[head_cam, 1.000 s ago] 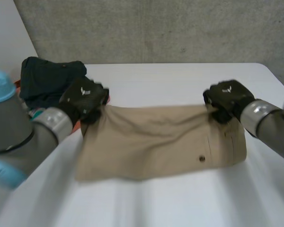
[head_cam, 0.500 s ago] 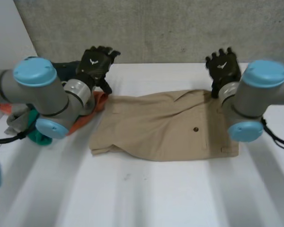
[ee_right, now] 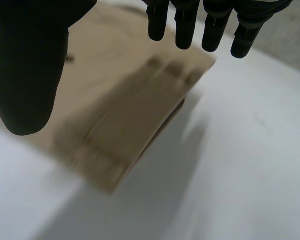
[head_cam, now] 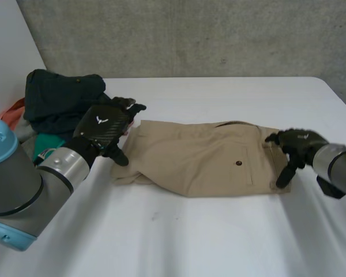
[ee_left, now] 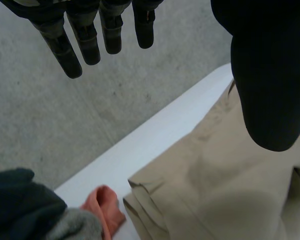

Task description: Fold the laundry.

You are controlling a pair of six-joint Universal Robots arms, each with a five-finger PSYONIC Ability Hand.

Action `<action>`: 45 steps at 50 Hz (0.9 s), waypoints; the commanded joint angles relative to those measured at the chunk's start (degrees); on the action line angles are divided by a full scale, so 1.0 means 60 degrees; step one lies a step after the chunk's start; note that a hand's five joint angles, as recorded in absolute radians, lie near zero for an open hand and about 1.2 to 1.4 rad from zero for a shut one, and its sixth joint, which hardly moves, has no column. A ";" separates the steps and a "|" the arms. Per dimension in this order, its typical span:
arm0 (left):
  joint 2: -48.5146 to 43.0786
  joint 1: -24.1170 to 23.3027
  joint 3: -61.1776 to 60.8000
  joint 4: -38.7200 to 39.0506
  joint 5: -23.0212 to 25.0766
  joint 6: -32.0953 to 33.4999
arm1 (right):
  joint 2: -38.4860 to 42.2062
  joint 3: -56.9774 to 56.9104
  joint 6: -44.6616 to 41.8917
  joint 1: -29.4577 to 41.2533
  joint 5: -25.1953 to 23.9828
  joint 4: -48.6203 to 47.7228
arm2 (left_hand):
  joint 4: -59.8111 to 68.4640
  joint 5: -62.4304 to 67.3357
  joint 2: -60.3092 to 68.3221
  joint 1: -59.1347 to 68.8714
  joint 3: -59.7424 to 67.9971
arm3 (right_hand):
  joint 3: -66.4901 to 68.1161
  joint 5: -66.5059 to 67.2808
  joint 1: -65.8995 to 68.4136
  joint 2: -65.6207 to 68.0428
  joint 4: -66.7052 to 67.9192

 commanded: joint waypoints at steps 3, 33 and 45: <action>-0.0058 0.0126 0.0030 -0.0228 -0.0105 -0.0340 | 0.1116 0.0465 -0.0349 0.0147 0.0152 -0.1349 | -0.0240 -0.0452 -0.0256 -0.0189 -0.0283 | 0.2230 0.2041 0.2077 0.2195 0.2219; 0.1993 0.0434 -0.0644 -0.0272 -0.0120 -0.2142 | -0.0658 0.0405 -0.5623 0.2206 -0.1582 -0.3485 | -0.0240 -0.0452 -0.0256 -0.0189 -0.0283 | 1.1405 1.1216 1.1251 1.1369 1.1394; 0.1803 0.0332 0.0000 -0.0038 -0.0252 -0.2274 | 0.0620 0.0407 -0.6519 0.4059 -0.3540 -0.4105 | -0.0240 -0.0452 -0.0256 -0.0189 -0.0283 | -0.0262 -0.0451 -0.0415 -0.0297 -0.0273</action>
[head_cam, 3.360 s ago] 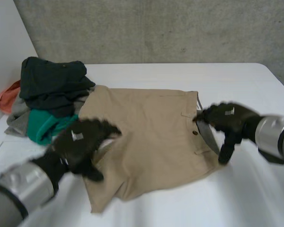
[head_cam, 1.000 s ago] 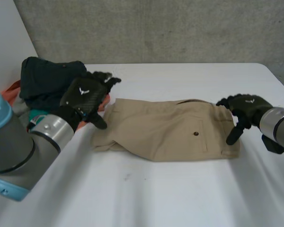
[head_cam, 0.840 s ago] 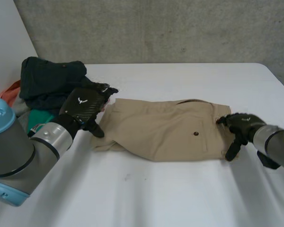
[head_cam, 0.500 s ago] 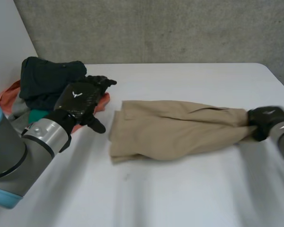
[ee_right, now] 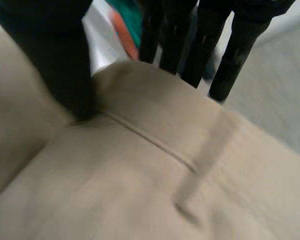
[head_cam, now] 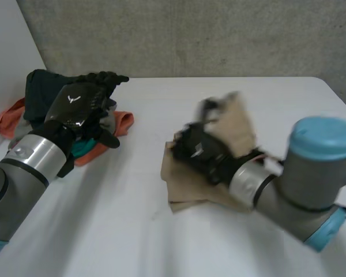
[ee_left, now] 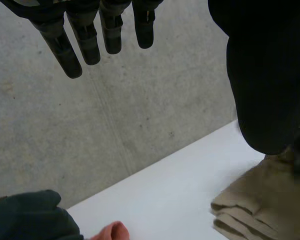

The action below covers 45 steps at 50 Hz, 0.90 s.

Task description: Fold the laundry.

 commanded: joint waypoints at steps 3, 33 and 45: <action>-0.0456 -0.0265 0.0891 0.0194 -0.0278 -0.0097 | -0.0445 -0.0263 0.2109 -0.0004 0.0561 0.0101 | -0.0240 -0.0452 -0.0256 -0.0189 -0.0283 | -0.3900 -0.3840 -0.2343 -0.3631 -0.3924; -0.6770 -0.3854 0.8026 -0.5152 -0.2153 0.0196 | 0.1613 -0.4378 0.9857 -0.2702 0.1239 0.5300 | -0.0240 -0.0452 -0.0256 -0.0189 -0.0283 | -0.3900 -0.3840 -0.2343 -0.3631 -0.3924; -0.7224 -0.3635 0.7119 -0.5285 -0.2549 0.1454 | 0.3153 -0.4848 0.7781 -0.2233 0.1631 0.5931 | -0.0240 -0.0452 -0.0256 -0.0189 -0.0283 | -0.3900 -0.3840 -0.2343 -0.3631 -0.3924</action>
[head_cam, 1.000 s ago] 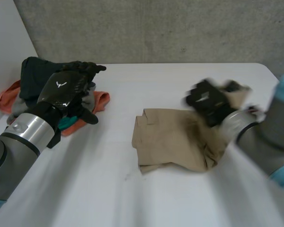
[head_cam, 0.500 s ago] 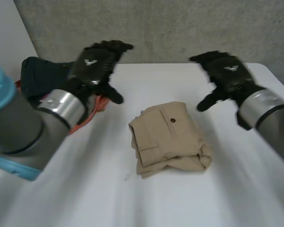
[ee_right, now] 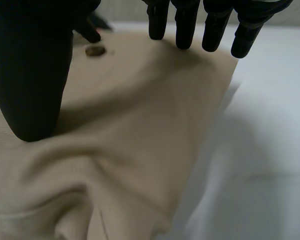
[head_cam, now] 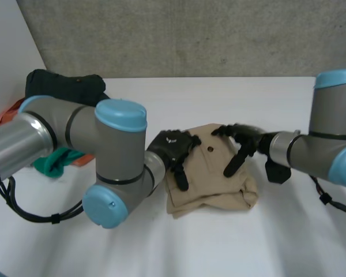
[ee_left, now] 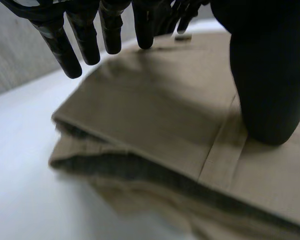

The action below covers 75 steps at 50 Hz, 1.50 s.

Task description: Fold the laundry.

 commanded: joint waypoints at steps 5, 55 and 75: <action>-0.0008 0.0482 -0.0741 0.0054 -0.0071 0.1027 | 0.0052 0.0244 -0.2917 0.0203 0.1023 0.0091 | -0.0240 -0.0452 -0.0256 -0.0189 -0.0283 | -0.0258 -0.0445 -0.0366 -0.0286 -0.0260; 0.8020 0.2680 -0.7377 0.3702 0.5848 -0.3295 | -0.1575 0.4449 -0.0180 0.0950 0.2868 -0.4082 | -0.0240 -0.0452 -0.0256 -0.0189 -0.0283 | 1.1409 1.1222 1.1301 1.1381 1.1407; 0.6687 0.1010 -0.5137 0.2736 0.4149 -0.2371 | 0.1101 -0.2090 -0.0224 -0.2299 0.4654 -0.3632 | -0.0240 -0.0452 -0.0256 -0.0189 -0.0283 | 1.1409 1.1222 1.1301 1.1381 1.1407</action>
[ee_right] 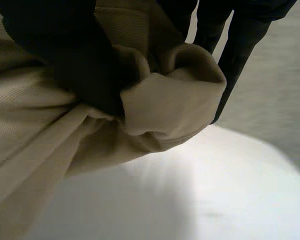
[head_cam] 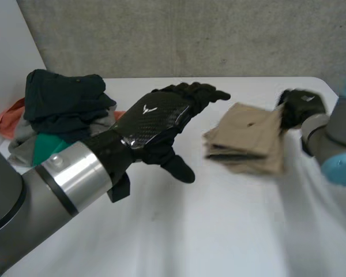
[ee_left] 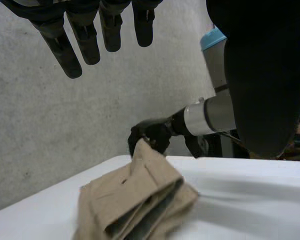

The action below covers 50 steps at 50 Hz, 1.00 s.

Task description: Fold the laundry.

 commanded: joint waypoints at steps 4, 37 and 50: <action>-0.0603 -0.0452 0.0985 -0.0496 -0.0531 -0.0079 | 0.3236 -0.5541 -0.0099 -0.2004 0.1107 0.1812 | -0.0239 -0.0452 -0.0054 -0.0012 -0.0264 | 0.5190 0.2384 0.5968 0.3014 0.1945; -0.1234 -0.0804 0.1468 -0.0774 -0.0810 0.0038 | 0.3898 -0.6147 0.1278 -0.3470 0.2120 0.3848 | -0.0239 -0.0452 -0.0054 -0.0012 -0.0264 | -0.6476 -0.9282 -0.5699 -0.8652 -0.9722; -0.0956 -0.0760 0.1366 -0.0877 -0.0854 0.0009 | 0.1101 -0.3891 -0.0811 -0.4597 0.2103 0.2695 | -0.0239 -0.0452 -0.0054 -0.0012 -0.0264 | -0.6476 -0.9282 -0.5699 -0.8652 -0.9722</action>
